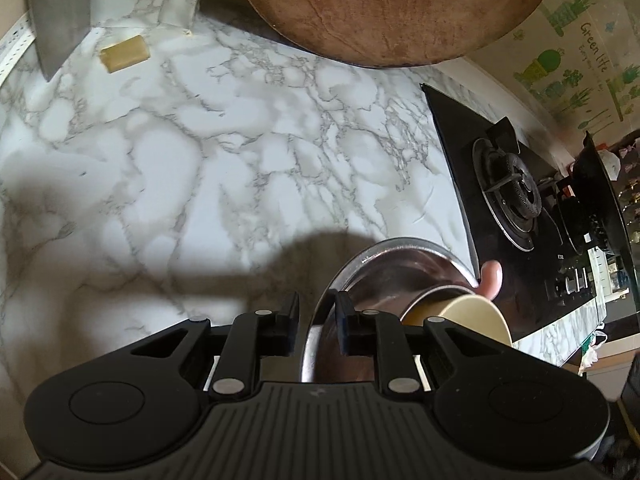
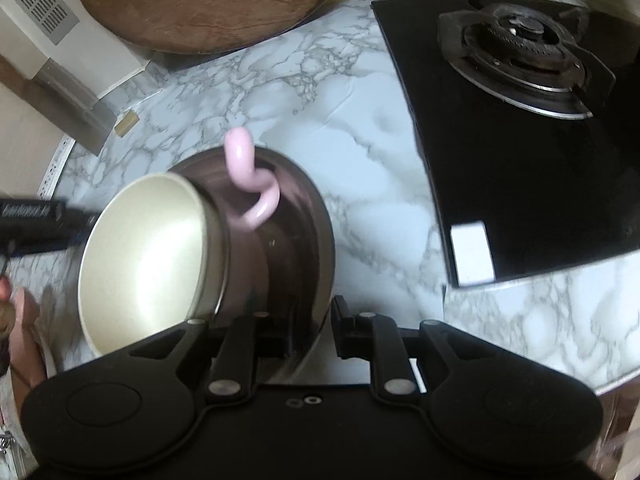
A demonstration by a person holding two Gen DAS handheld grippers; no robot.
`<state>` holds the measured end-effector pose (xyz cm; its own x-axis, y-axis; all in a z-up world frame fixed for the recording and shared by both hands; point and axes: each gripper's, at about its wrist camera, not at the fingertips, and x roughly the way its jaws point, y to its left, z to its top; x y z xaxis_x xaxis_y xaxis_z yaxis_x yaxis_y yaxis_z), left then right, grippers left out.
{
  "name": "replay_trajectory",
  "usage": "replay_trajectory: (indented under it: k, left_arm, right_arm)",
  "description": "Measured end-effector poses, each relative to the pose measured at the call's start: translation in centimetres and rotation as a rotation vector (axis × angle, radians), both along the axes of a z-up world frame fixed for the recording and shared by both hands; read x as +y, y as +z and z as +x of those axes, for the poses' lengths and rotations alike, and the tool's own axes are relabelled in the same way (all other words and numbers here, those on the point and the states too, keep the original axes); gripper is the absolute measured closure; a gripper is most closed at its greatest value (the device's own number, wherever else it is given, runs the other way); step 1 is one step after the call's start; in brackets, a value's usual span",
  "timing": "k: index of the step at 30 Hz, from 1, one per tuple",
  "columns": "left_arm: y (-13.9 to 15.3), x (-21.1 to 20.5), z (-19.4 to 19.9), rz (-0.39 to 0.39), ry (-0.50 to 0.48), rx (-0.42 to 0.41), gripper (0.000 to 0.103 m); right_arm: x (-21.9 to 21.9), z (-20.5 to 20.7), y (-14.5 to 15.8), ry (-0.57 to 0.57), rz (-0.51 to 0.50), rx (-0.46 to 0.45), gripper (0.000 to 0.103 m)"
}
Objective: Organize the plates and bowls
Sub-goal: 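Carry the nested bowls over the pink bear plate stack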
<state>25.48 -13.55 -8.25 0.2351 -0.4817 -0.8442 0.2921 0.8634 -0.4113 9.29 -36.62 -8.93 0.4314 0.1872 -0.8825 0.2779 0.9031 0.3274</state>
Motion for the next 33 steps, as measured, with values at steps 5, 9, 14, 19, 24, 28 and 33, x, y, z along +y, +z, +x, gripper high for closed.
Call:
replay_trajectory:
  k: [5, 9, 14, 19, 24, 28, 33]
  left_arm:
    - [-0.7, -0.9, 0.1, 0.011, -0.021, 0.007, 0.085]
    - [-1.1, -0.6, -0.1, 0.001, -0.01, 0.017, 0.086]
    - [-0.8, -0.2, -1.2, 0.027, 0.006, -0.012, 0.088]
    - [-0.7, 0.9, -2.0, 0.039, 0.044, -0.014, 0.089]
    - [-0.1, 2.4, -3.1, 0.045, 0.089, -0.027, 0.089]
    - [0.6, 3.8, -3.9, 0.037, 0.121, -0.025, 0.089]
    - [2.3, 6.1, -5.4, 0.034, 0.178, -0.045, 0.089]
  right_arm:
    - [1.2, -1.2, 0.1, -0.006, 0.034, 0.005, 0.083]
    - [1.7, -1.2, -0.2, -0.023, 0.044, 0.014, 0.083]
    - [2.2, -1.1, -0.2, -0.018, -0.001, -0.011, 0.084]
    - [2.0, -0.4, -0.1, 0.005, -0.006, -0.01, 0.085]
    - [2.4, 0.3, 0.6, 0.049, -0.019, -0.027, 0.087]
    - [2.9, 0.9, 1.4, 0.088, -0.028, -0.038, 0.088]
    - [4.0, 1.7, 3.0, 0.15, -0.03, -0.056, 0.089]
